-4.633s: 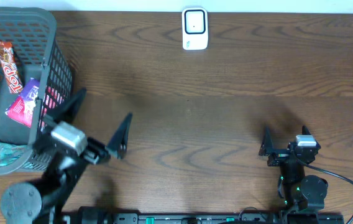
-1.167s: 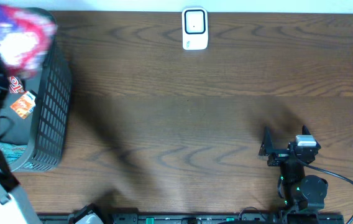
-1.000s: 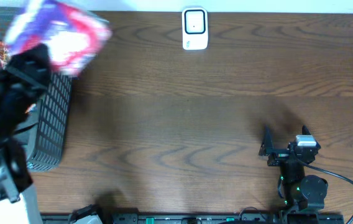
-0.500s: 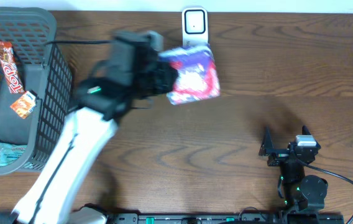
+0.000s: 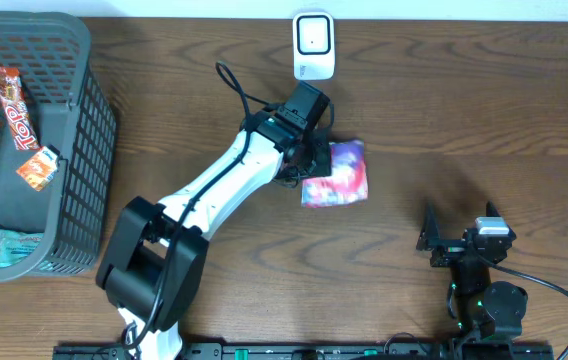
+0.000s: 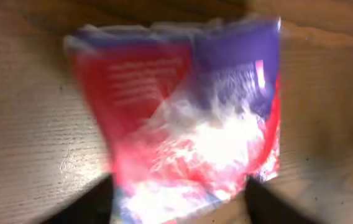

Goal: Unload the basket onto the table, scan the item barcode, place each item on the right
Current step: 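Carry the bag to the scanner and release it on the table, then return the left gripper into the basket above the mint-green tissue pack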

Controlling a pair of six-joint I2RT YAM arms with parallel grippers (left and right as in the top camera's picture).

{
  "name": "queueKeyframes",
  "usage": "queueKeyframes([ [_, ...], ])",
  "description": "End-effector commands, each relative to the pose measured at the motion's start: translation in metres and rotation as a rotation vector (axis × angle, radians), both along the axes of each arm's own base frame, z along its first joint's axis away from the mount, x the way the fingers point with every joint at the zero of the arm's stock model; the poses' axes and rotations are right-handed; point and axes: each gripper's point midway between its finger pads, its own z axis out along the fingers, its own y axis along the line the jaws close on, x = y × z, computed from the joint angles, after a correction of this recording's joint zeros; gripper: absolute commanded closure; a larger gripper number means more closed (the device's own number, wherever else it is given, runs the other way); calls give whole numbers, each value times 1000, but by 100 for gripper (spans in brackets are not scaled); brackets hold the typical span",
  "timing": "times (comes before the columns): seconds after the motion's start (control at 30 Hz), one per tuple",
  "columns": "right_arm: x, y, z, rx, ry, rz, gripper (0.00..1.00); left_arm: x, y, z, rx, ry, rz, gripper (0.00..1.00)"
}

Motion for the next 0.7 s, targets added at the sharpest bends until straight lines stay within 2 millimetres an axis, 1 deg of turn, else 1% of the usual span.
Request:
queueKeyframes([
  [0.0,0,0,-1,-11,1,-1,1,5,2,12,-19,-20,24,13],
  [0.07,0,0,-1,-11,1,-1,1,8,3,28,-50,-49,10,10],
  [0.17,0,0,-1,-11,1,-1,1,19,17,70,-108,-136,15,9],
  [0.2,0,0,-1,-11,1,-1,1,28,38,105,-145,-212,63,9],
  [0.27,0,0,-1,-11,1,-1,1,36,66,142,-178,-297,126,10],
  [0.3,0,0,-1,-11,1,-1,1,40,87,164,-190,-350,172,10],
  [0.33,0,0,-1,-11,1,-1,1,43,105,180,-193,-399,205,10],
  [0.37,0,0,-1,-11,1,-1,1,46,130,200,-183,-464,249,9],
  [0.4,0,0,-1,-11,1,-1,1,48,156,214,-158,-518,301,9],
  [0.43,0,0,-1,-11,1,-1,1,47,188,229,-120,-575,371,9],
  [0.47,0,0,-1,-11,1,-1,1,45,222,240,-77,-615,459,9],
  [0.5,0,0,-1,-11,1,-1,1,40,250,249,-42,-643,534,9],
  [0.53,0,0,-1,-11,1,-1,1,33,282,257,-3,-669,621,10],
  [0.57,0,0,-1,-11,1,-1,1,17,335,268,55,-699,765,10],
  [0.6,0,0,-1,-11,1,-1,1,9,357,270,83,-705,829,10],
  [0.63,0,0,-1,-11,1,-1,1,-1,384,271,125,-704,908,10],
  [0.67,0,0,-1,-11,1,-1,1,-13,410,268,172,-691,988,9],
])
